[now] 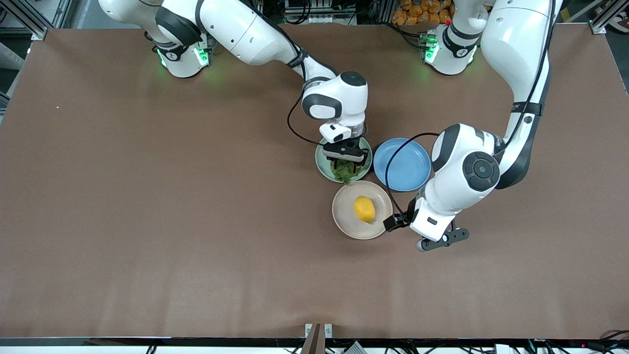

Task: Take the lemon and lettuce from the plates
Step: 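Close the right gripper on the lettuce while the left gripper grasps the lemon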

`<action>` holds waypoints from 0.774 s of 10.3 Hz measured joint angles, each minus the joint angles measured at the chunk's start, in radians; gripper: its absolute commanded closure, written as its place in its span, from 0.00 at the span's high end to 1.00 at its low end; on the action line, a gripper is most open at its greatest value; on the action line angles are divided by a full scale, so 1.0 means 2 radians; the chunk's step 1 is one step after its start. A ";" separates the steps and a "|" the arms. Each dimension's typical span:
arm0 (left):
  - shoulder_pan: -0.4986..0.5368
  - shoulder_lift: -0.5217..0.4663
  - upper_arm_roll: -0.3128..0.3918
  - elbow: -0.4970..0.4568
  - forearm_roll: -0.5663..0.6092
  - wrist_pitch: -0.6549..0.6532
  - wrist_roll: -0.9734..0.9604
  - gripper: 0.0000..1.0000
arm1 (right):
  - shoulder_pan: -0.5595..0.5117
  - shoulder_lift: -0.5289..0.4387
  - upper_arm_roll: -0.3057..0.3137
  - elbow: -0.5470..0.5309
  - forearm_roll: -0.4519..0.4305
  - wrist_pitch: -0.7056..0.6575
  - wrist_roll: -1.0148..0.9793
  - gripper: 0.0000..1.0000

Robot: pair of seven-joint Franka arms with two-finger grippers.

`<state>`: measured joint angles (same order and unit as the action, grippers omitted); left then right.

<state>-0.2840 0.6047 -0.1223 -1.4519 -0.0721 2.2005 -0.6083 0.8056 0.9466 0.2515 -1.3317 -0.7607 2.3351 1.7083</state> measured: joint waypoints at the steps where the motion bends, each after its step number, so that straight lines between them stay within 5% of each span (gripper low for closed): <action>1: -0.003 0.000 0.000 0.000 0.000 -0.002 0.000 1.00 | 0.000 0.000 -0.002 0.001 -0.001 -0.002 -0.006 0.00; 6: -0.005 0.001 -0.001 0.000 0.000 -0.052 0.029 1.00 | -0.004 -0.012 -0.007 0.016 0.006 -0.052 -0.048 0.00; 8: -0.009 0.003 -0.001 -0.002 0.000 -0.058 0.031 1.00 | -0.014 -0.043 -0.006 0.023 0.057 -0.084 -0.099 0.00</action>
<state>-0.3027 0.6103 -0.1248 -1.4555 -0.0721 2.0849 -0.5469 0.7773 0.8598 0.2402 -1.2858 -0.6469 2.1678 1.5102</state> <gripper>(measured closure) 0.000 0.965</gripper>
